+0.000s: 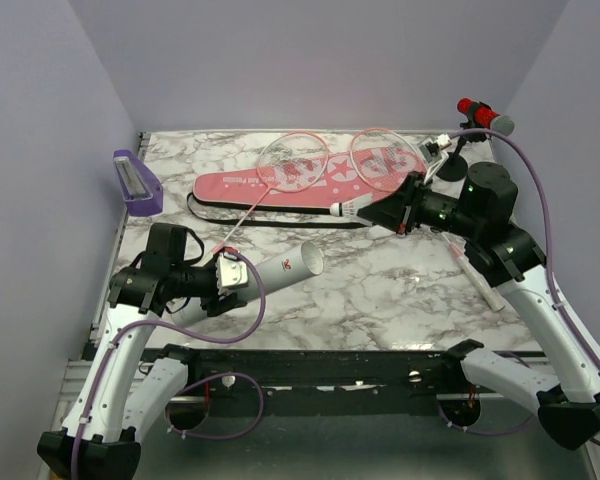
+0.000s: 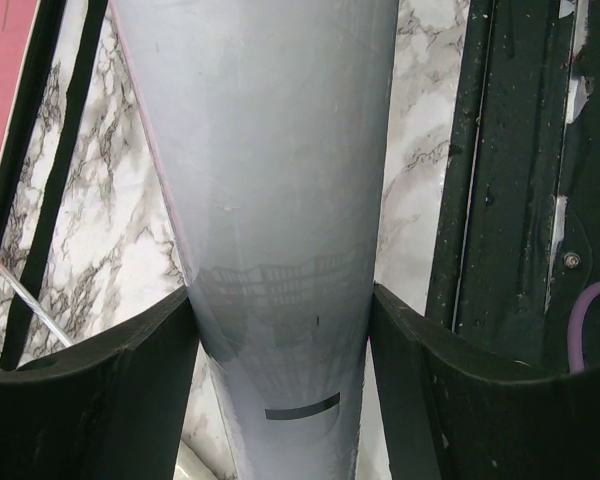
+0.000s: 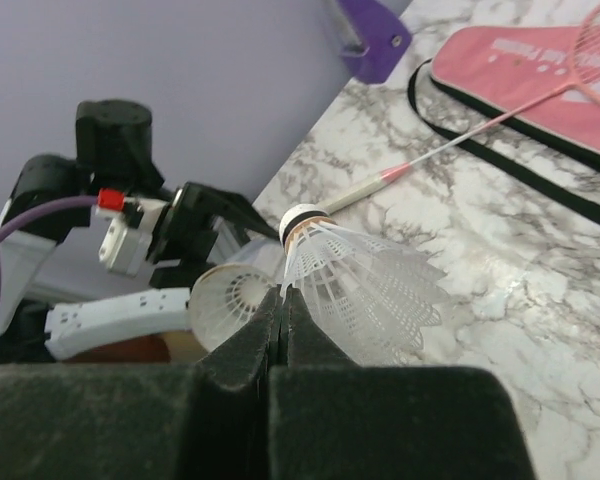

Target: Pack up the badminton gear

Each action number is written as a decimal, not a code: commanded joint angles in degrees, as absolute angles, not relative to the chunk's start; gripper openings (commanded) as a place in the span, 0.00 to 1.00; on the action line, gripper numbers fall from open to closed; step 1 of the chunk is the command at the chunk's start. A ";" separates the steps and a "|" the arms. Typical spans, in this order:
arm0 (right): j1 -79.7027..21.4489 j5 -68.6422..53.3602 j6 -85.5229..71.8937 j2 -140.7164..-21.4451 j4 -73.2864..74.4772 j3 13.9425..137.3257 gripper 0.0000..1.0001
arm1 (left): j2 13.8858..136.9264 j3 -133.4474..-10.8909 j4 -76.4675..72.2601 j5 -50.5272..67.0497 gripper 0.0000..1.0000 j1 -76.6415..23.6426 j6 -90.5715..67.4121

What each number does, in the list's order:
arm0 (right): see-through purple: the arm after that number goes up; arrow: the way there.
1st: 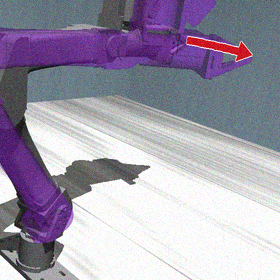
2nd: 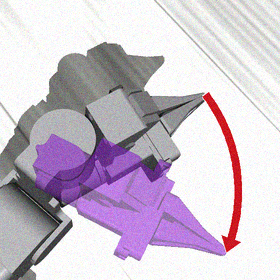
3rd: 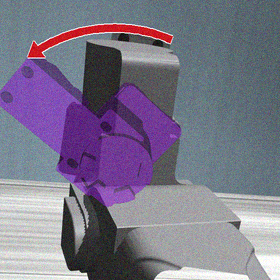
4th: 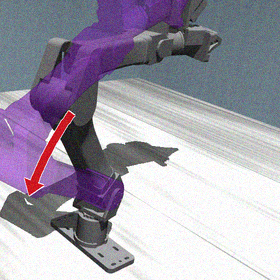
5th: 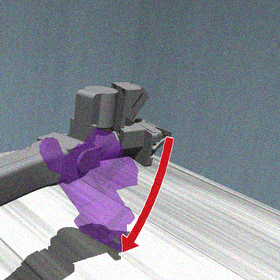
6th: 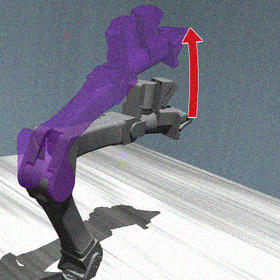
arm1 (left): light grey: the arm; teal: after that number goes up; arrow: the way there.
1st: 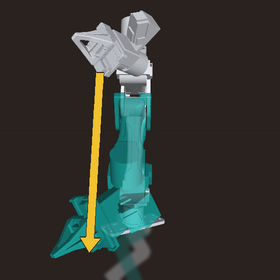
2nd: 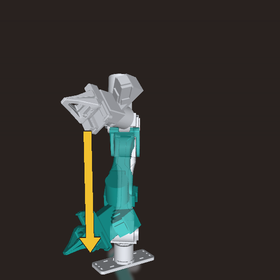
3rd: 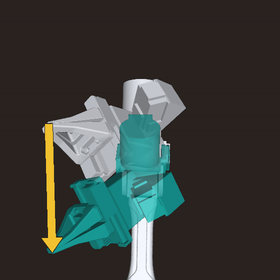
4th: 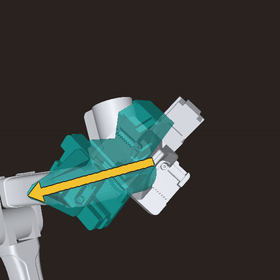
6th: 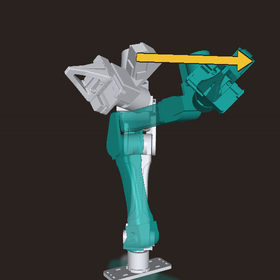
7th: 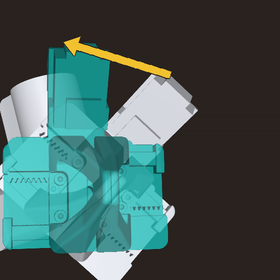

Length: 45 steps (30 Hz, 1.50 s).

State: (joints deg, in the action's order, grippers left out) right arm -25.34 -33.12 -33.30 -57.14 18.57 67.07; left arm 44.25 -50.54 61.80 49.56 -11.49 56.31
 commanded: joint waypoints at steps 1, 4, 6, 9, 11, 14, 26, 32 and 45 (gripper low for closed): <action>-25.58 -44.19 -30.50 -56.96 23.38 68.38 0.00 | 44.47 -51.68 60.38 51.33 0.70 -11.69 56.78; -26.28 -47.54 -30.06 -55.64 21.80 67.85 0.01 | 44.65 -52.03 60.29 51.24 0.70 -11.78 56.34; -26.54 -48.16 -28.83 -55.63 23.20 68.55 0.01 | 44.74 -52.12 60.29 51.15 0.70 -11.69 56.25; -27.16 -49.30 -27.60 -56.07 24.95 68.99 0.01 | 45.00 -52.29 60.12 50.98 0.70 -11.69 56.08; -27.68 -50.09 -26.81 -56.51 26.01 68.99 0.01 | 45.09 -52.38 59.85 50.80 0.70 -11.69 55.99; -28.74 -51.50 -25.58 -56.69 26.81 68.03 0.01 | 45.53 -52.56 59.42 50.89 0.70 -11.69 55.81; -36.99 -44.04 -21.54 -63.10 29.79 70.84 0.01 | 45.53 -53.17 59.85 51.15 0.70 -11.69 55.64; -40.60 -38.33 -20.31 -66.35 30.85 74.35 0.01 | 44.91 -52.91 60.73 51.24 0.70 -11.69 56.34; -45.26 -33.58 -20.74 -69.26 29.97 77.43 0.64 | 44.65 -52.82 61.08 51.15 0.70 -11.78 56.95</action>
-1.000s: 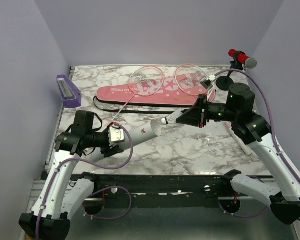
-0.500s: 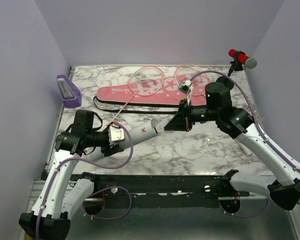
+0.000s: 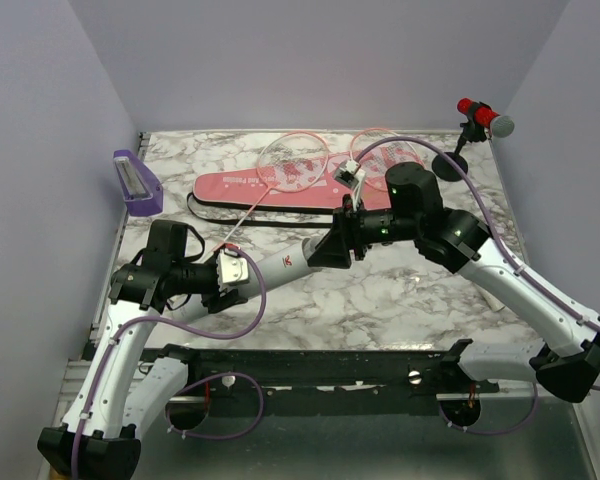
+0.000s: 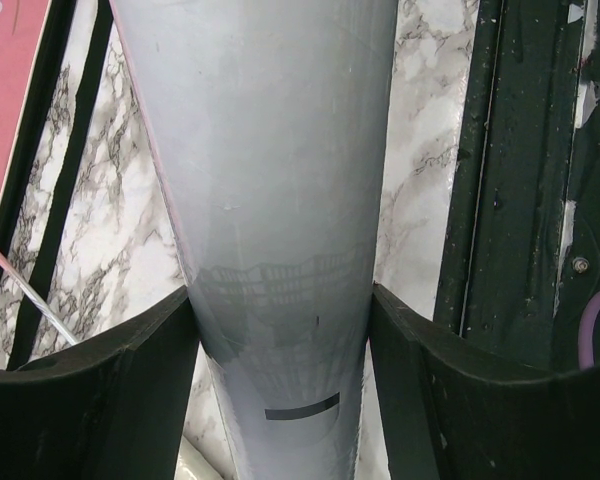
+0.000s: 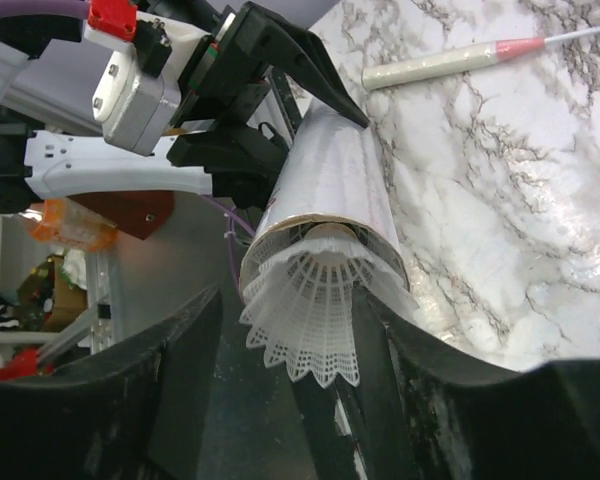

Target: Pack up the badminton gear

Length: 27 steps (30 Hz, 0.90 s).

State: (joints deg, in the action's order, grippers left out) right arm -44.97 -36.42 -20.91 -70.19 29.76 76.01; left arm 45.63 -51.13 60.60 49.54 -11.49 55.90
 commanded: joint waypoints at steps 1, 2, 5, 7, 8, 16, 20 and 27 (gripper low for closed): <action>-45.35 -33.31 -20.83 -68.56 29.97 77.52 0.67 | 44.56 -52.65 61.08 51.15 0.70 -11.78 56.95; -45.35 -32.96 -21.00 -67.95 29.88 77.87 0.69 | 44.47 -52.47 61.08 51.24 0.70 -11.78 57.04; -45.35 -30.33 -20.31 -66.27 31.28 79.88 0.70 | 44.47 -52.03 60.91 51.42 0.70 -11.78 57.04; -45.35 -28.05 -19.34 -65.13 32.95 81.12 0.70 | 44.47 -51.94 60.82 51.42 0.70 -11.78 56.95; -45.35 -26.21 -18.81 -64.69 33.92 81.65 0.71 | 44.39 -51.94 60.82 51.42 0.70 -11.78 57.04; -45.35 -14.16 -18.37 -64.69 37.70 77.09 0.71 | 44.21 -52.47 61.08 51.86 0.70 -11.78 56.69; -45.35 -14.24 -19.51 -64.86 35.25 73.05 0.71 | 44.03 -52.73 61.26 51.94 0.70 -11.78 56.69; -45.35 -16.70 -20.56 -66.97 31.82 71.19 0.71 | 44.12 -53.44 61.44 52.47 0.70 -11.78 56.34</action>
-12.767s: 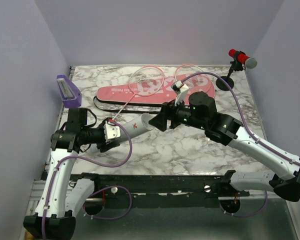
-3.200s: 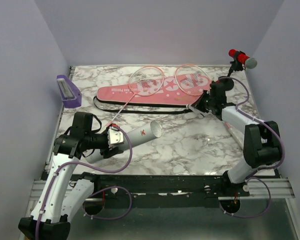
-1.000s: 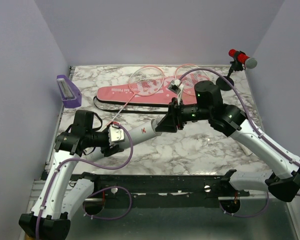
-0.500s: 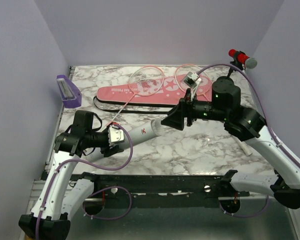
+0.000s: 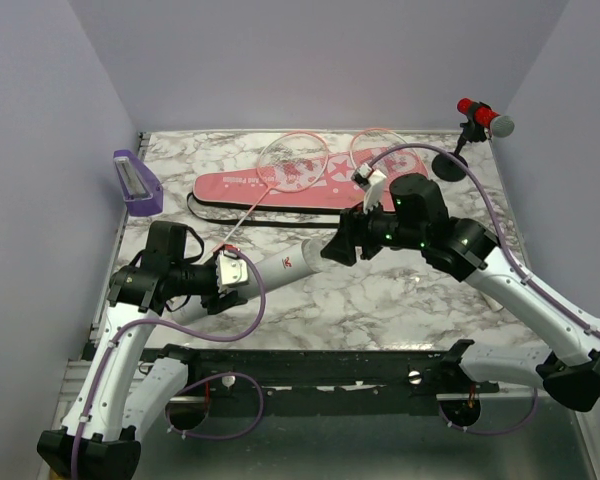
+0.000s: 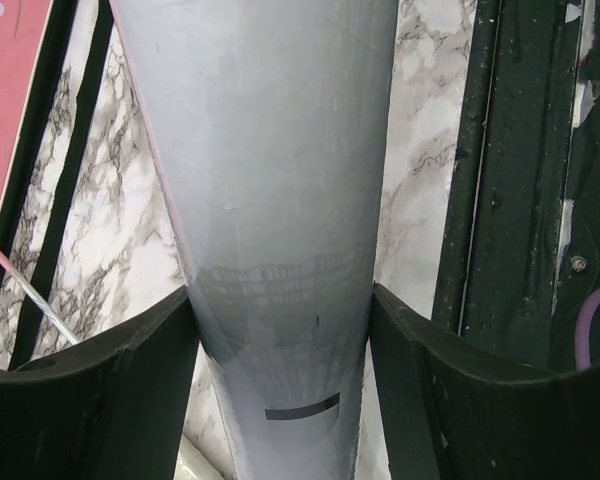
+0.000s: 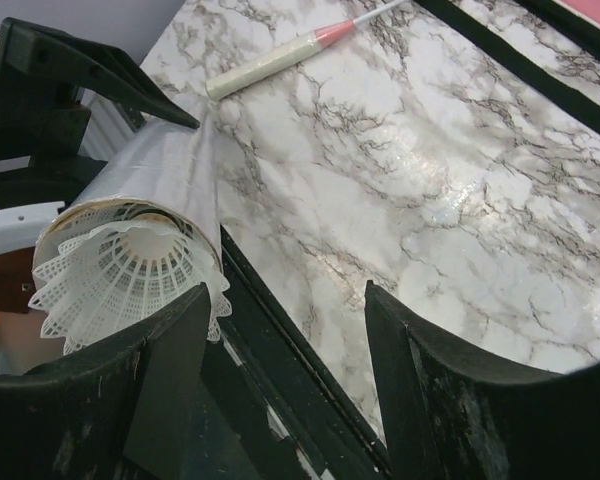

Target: Pack up the badminton gear

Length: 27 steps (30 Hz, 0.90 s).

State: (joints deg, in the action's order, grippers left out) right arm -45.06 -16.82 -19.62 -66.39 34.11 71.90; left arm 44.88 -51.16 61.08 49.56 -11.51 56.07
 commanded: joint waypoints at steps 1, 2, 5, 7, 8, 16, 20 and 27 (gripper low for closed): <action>-45.35 -17.13 -20.83 -67.41 31.21 70.76 0.71 | 44.21 -53.52 61.44 52.56 0.70 -11.78 56.25; -45.35 -17.49 -21.35 -67.85 30.51 70.32 0.71 | 44.21 -53.53 61.52 52.73 0.70 -11.78 56.25; -45.35 -19.24 -22.06 -69.87 29.10 69.79 0.71 | 44.30 -53.70 61.70 53.00 0.70 -11.78 56.25; -45.35 -20.04 -23.11 -71.18 27.52 69.52 0.70 | 44.38 -53.79 61.70 53.00 0.70 -11.78 56.25; -45.35 -20.30 -23.64 -71.63 26.47 69.35 0.70 | 44.38 -53.88 61.70 53.09 0.70 -11.78 56.25; -45.79 -22.14 -26.71 -72.78 21.10 66.72 0.68 | 44.38 -53.88 61.79 53.26 0.70 -11.78 56.34; -46.05 -24.43 -30.22 -71.98 15.66 63.11 0.69 | 44.65 -53.61 61.26 53.52 0.70 -11.78 56.25; -45.62 -18.56 -30.94 -68.82 18.00 64.15 0.73 | 44.65 -53.35 61.52 52.56 0.70 -11.78 57.04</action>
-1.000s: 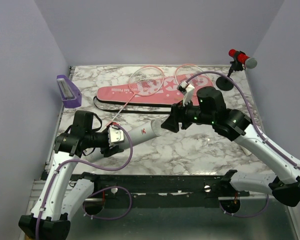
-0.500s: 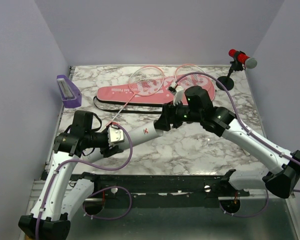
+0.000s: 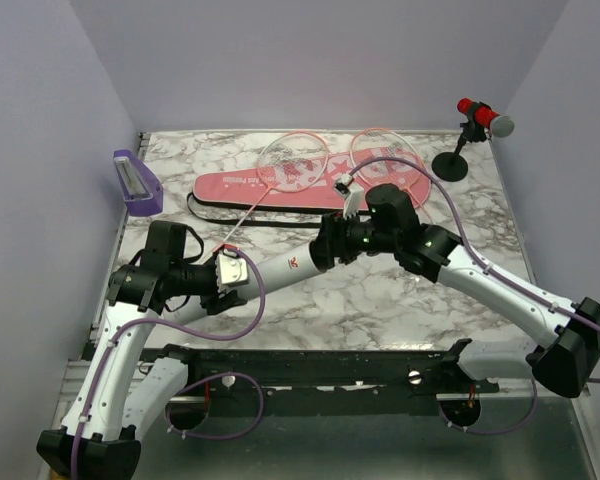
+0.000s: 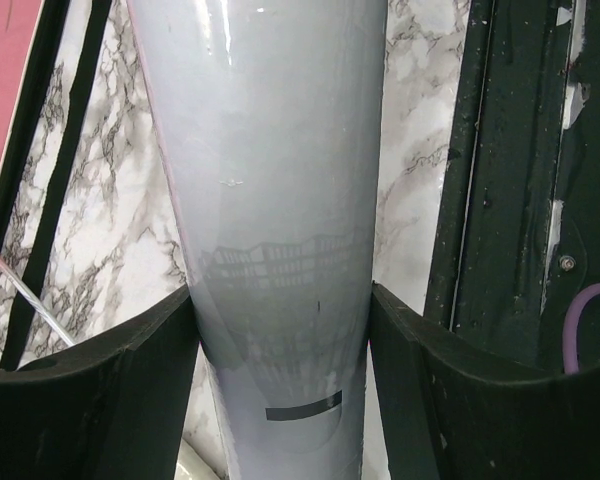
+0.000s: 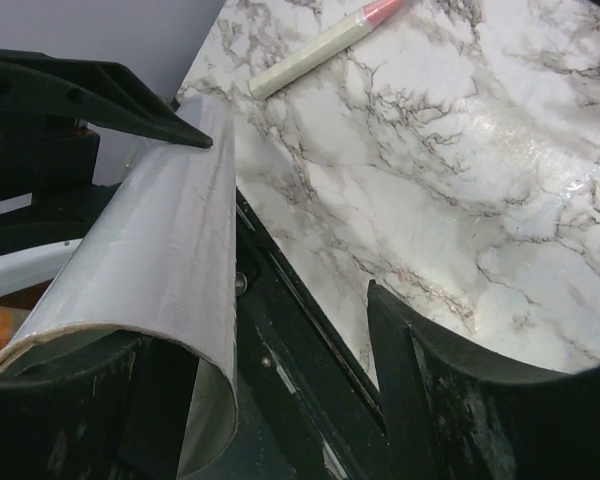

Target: Pack up the badminton gear

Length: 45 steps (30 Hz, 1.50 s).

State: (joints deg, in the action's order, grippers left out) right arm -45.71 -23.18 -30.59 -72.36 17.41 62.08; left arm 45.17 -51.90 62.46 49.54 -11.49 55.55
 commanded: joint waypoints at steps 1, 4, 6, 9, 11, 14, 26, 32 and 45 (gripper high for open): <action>-44.48 -18.02 -30.50 -68.12 19.93 65.55 0.74 | 44.56 -53.18 61.61 52.30 0.70 -11.78 57.22; -40.53 -17.75 -28.75 -66.54 23.89 70.12 0.78 | 44.39 -52.65 61.52 52.12 0.70 -11.78 57.39; -37.37 -17.84 -27.34 -66.01 26.35 72.76 0.79 | 44.21 -52.38 61.52 52.38 0.70 -11.78 57.31; -31.57 -17.84 -25.85 -66.01 28.56 74.97 0.81 | 43.95 -52.38 61.52 52.30 0.70 -11.78 57.22; -28.23 -15.92 -25.49 -67.05 29.53 75.67 0.82 | 43.95 -52.47 61.52 52.38 0.70 -11.78 57.22; -23.30 -8.04 -24.79 -71.26 30.58 75.50 0.82 | 44.21 -52.82 61.52 52.56 0.70 -11.78 57.13; -13.72 13.53 -25.14 -84.80 19.26 64.43 0.79 | 43.51 -51.77 61.35 52.82 0.70 -11.87 56.69; -12.31 16.08 -23.47 -88.85 14.95 63.72 0.79 | 43.42 -51.50 61.08 52.65 0.70 -11.87 56.69; -7.21 14.15 -23.11 -97.82 11.25 65.39 0.76 | 43.77 -52.73 61.70 52.82 0.70 -11.87 56.34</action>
State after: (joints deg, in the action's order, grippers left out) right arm -8.73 13.69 -23.40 -96.97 14.50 64.51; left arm 44.16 -51.62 62.02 49.89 -11.70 56.07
